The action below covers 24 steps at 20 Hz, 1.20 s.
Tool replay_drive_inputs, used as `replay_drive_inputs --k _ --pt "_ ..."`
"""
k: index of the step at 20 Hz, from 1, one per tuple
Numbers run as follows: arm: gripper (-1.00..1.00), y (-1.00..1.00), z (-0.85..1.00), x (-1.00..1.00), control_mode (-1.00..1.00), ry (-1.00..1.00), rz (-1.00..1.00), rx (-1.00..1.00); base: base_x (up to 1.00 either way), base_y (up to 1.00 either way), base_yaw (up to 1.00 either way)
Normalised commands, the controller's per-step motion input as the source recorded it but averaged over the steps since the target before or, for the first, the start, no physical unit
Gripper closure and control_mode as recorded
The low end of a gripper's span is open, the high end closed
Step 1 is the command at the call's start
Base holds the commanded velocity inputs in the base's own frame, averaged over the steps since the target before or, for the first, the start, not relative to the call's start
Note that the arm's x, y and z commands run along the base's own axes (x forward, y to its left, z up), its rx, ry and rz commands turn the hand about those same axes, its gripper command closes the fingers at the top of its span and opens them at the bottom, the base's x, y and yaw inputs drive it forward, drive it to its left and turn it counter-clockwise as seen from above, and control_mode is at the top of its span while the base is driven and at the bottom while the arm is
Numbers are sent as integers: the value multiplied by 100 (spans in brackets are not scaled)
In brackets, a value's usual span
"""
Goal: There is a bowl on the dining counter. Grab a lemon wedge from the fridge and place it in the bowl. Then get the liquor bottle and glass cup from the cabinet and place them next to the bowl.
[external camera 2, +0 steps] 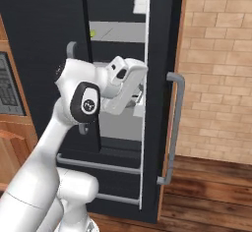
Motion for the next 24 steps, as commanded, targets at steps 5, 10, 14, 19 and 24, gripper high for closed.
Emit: replay_drive_inputs --k 5,10,14,19,24 --pt "-100 -87 0 0 -100 -2 0 5 0 0 0" --pt "-100 -19 0 -12 -100 -4 0 2 0 0 0" --pt "-100 38 0 -20 -100 -6 0 0 0 0 0" --pt "-100 97 0 -16 -100 -27 0 0 0 0 0" --pt "-100 100 0 0 -100 -33 0 5 0 0 0"
